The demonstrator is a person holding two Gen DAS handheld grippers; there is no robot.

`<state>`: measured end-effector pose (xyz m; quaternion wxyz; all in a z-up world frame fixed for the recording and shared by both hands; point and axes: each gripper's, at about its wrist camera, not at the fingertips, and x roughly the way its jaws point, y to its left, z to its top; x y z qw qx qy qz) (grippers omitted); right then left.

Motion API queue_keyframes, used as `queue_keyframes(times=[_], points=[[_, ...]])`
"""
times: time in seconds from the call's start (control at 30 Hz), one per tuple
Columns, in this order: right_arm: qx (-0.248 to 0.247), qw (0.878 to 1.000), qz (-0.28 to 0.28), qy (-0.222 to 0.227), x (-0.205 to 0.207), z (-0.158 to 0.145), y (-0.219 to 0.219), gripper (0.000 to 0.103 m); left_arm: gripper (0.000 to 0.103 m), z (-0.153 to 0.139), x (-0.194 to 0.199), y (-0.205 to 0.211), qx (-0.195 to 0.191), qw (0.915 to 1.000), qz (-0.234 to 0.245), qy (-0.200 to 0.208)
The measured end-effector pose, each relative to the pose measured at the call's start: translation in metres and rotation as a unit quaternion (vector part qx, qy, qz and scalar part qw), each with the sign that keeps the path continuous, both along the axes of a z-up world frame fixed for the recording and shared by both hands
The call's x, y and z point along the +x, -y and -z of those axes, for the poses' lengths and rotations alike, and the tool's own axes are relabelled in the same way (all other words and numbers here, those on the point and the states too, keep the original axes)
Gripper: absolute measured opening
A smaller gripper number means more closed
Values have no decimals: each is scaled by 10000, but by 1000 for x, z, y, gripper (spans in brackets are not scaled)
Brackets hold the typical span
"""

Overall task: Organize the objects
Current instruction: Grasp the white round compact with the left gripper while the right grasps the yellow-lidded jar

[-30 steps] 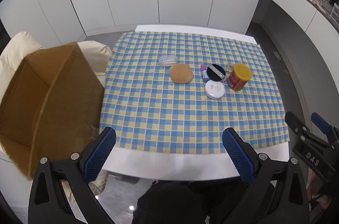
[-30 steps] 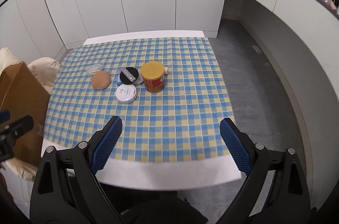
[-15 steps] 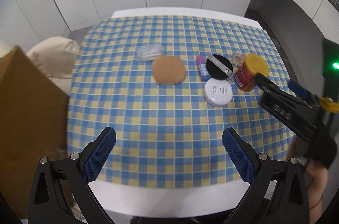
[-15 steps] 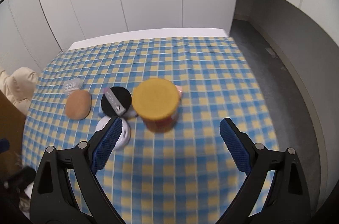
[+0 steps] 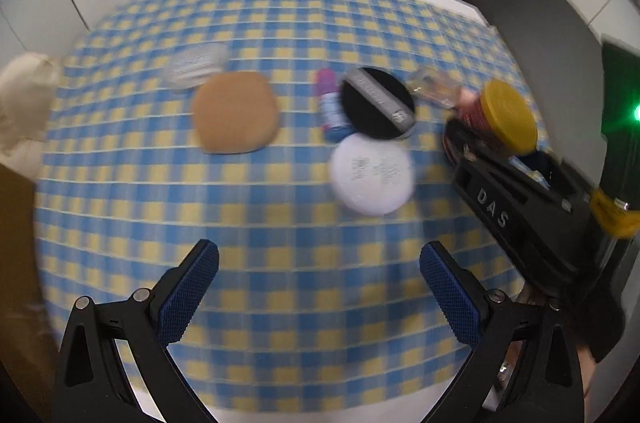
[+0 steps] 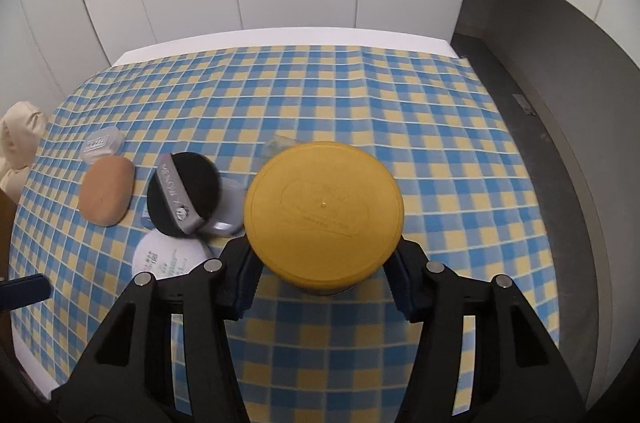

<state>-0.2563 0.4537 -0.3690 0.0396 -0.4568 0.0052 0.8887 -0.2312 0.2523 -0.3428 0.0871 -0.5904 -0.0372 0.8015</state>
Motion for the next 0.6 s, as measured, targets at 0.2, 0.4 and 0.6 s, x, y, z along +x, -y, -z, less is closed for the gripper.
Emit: queue_keyframes(times=[0.2,0.4,0.6], points=[[-173,9988,448,-31,19,-7,-48,56,101,14,-15,-17,-244,9996,-132,-76],[-527,9966,632,41,36,-4,-76,56,95,28,-38,-27,-485,9983,-301,-82],[-400,9986,345,89,43,-8,-71,56,58,24,-51,-47,-839,9947,-351,-470]])
